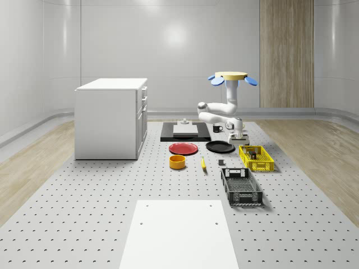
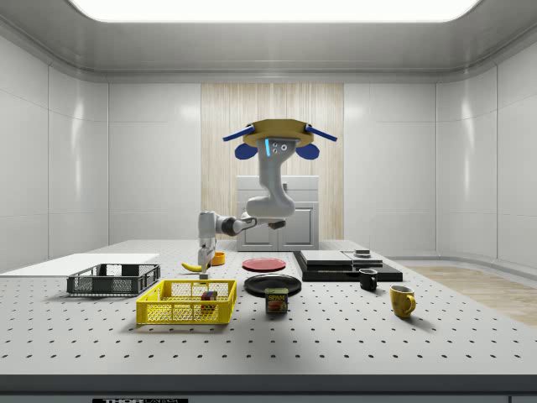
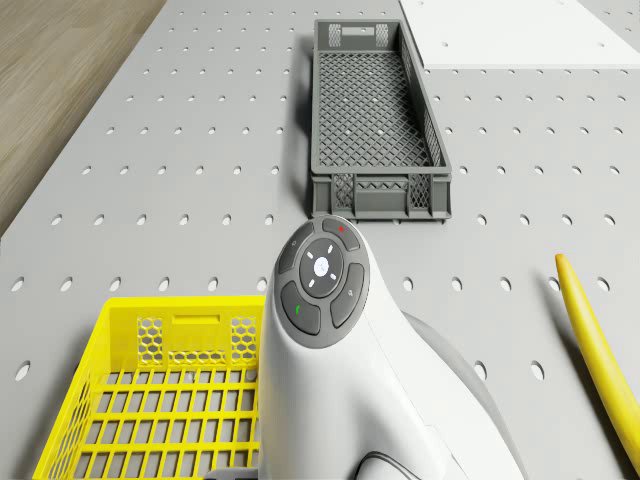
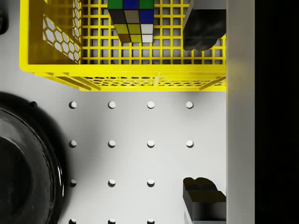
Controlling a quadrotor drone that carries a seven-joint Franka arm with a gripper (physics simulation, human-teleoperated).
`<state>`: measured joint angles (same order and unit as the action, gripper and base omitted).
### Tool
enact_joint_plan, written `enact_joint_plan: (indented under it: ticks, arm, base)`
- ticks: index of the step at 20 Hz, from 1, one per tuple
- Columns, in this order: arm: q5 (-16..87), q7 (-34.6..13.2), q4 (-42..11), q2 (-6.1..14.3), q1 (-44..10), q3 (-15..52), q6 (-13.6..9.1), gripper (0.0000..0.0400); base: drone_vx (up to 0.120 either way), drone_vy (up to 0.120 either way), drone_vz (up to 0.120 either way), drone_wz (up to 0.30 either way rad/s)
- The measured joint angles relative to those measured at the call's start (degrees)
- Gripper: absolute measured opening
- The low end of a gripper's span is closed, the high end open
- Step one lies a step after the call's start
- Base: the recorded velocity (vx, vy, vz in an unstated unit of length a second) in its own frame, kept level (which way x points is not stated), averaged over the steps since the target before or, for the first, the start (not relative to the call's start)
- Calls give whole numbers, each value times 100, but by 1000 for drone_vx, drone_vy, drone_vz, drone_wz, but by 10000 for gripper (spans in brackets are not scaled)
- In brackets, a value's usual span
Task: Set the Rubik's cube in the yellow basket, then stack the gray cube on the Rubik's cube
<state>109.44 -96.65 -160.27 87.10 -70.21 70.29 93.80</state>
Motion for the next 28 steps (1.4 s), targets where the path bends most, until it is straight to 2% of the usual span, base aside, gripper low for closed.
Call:
enact_joint_plan:
  ticks: [5,9,11,21,28]
  arm:
    - [1,1,0,-2,1,0,-2,400]
    - [1,1,0,-3,1,0,-3,400]
    - [2,1,0,-4,2,0,-4,400]
    - [3,2,-1,-8,3,-1,-7,400]
    - [4,3,-1,-10,4,-1,-9,400]
  base:
    - [0,-120,-8,0]
    - [0,-120,-120,0]
    - [0,-120,0,0]
    - [112,-120,0,0]
    - [0,-120,0,0]
